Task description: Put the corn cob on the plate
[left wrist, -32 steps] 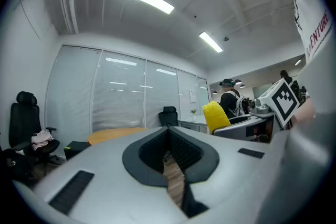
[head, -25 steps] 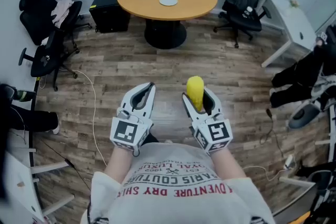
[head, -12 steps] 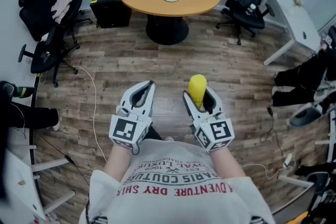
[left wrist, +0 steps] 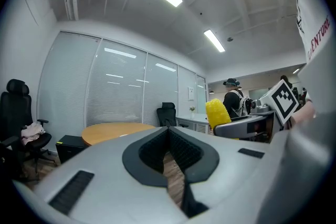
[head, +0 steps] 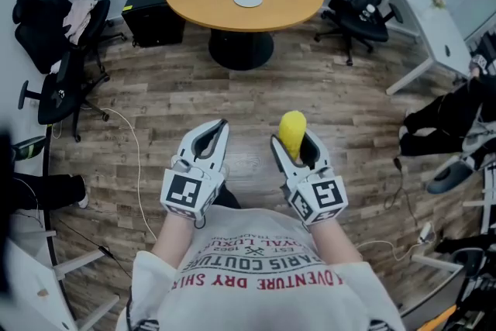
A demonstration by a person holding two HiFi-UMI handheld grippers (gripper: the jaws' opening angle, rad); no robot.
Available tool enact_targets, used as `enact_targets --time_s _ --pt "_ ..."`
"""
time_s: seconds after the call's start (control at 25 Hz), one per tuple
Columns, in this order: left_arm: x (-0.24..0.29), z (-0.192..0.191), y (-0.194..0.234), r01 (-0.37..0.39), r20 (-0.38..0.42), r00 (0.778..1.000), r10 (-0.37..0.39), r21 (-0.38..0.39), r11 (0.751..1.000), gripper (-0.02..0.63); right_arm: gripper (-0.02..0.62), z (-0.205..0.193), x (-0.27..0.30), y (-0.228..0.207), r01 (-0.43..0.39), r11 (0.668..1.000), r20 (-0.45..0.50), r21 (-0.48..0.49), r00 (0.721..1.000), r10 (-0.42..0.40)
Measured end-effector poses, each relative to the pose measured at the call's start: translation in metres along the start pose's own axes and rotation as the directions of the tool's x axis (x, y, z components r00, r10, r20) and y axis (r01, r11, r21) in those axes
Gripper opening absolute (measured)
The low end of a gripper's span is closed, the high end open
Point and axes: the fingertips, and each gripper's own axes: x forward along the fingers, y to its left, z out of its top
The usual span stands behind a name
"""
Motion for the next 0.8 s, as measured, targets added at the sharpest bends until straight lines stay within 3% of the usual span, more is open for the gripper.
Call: enact_targets --time_s 0.52,0.8 --pt "0.079 0.022 0.149 0.070 0.023 0.997 -0.069 -0.015 0.997 0.034 0.264 0.035 0.150 -0.008 0.094 0.995 0.010 0.028 0.996 -0.094" --pt "0.103 0.016 0.207 0.087 0.020 0.996 -0.086 -0.019 0.996 0.034 0.264 0.041 0.213 -0.008 0.108 0.991 0.009 0.080 0.994 -0.109"
